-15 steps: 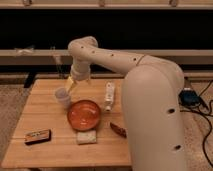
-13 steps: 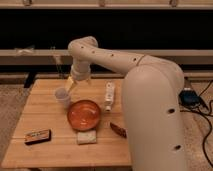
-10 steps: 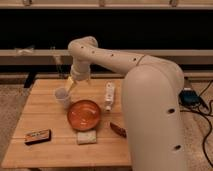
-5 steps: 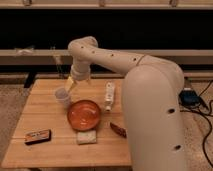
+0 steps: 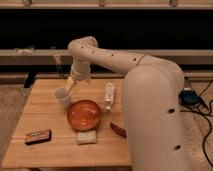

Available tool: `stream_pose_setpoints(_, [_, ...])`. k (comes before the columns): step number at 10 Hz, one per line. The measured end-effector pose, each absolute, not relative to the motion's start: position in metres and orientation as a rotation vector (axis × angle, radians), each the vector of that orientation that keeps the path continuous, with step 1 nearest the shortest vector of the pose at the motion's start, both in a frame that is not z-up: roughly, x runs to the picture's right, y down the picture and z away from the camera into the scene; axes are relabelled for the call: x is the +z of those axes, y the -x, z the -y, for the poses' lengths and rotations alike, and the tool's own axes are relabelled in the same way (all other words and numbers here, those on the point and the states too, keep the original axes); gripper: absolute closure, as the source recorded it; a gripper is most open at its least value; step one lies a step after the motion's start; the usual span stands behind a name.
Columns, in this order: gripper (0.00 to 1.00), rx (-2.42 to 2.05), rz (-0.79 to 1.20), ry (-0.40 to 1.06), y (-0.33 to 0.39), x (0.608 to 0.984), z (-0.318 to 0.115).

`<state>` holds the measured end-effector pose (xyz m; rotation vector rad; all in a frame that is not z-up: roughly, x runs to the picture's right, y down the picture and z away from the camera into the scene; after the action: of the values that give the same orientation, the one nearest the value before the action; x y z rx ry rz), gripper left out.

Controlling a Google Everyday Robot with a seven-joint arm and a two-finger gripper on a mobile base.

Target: Pick up the ceramic bowl

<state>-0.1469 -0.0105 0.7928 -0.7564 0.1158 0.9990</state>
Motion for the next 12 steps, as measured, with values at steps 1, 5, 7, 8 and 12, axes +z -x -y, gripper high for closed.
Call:
stream_pose_setpoints(1, [0.20, 0.999, -0.116, 0.756, 0.147, 0.793, 0.011])
stream_pose_setpoints(5, [0.20, 0.999, -0.116, 0.756, 0.147, 0.793, 0.010])
stream_pose_setpoints(7, [0.20, 0.999, -0.116, 0.758, 0.147, 0.793, 0.010])
stream_pose_setpoints(8, [0.20, 0.995, -0.110, 0.757, 0.145, 0.794, 0.006])
stream_pose_setpoints(12, [0.20, 1.004, -0.101, 0.768, 0.112, 0.805, -0.041])
